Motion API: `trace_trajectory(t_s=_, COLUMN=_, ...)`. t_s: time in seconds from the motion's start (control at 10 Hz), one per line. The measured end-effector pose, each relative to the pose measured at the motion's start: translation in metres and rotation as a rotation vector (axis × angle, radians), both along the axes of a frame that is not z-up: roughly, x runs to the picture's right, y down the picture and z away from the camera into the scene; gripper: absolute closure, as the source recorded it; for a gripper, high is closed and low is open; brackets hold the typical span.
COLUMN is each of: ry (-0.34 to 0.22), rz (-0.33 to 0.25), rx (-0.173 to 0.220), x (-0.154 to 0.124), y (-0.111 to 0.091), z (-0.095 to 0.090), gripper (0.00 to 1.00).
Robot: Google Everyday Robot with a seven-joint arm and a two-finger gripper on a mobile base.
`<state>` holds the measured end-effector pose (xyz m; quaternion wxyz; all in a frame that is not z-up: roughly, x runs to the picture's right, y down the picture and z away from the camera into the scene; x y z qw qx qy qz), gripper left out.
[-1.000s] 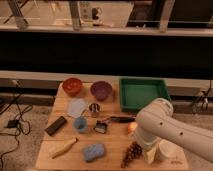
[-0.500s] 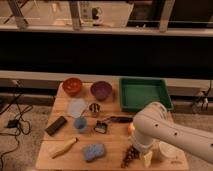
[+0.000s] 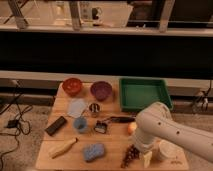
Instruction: Place grapes in purple bowl
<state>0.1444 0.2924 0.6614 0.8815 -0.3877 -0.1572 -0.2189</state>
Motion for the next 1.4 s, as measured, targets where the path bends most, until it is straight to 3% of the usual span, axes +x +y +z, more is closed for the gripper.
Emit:
trace_trajectory(t_s=0.7, ry=-0.017, rz=-0.006, rx=-0.014, x=-0.004, y=0.007, z=0.002, gripper=0.2)
trace_trajectory(t_s=1.1, ry=-0.104, rz=-0.048, rx=-0.082, x=-0.04, y=0.05, z=0.031, gripper=0.2)
trace_trajectory(t_s=1.4, ry=-0.182, rz=-0.063, rx=-0.039, x=-0.058, y=0.044, z=0.047, gripper=0.2)
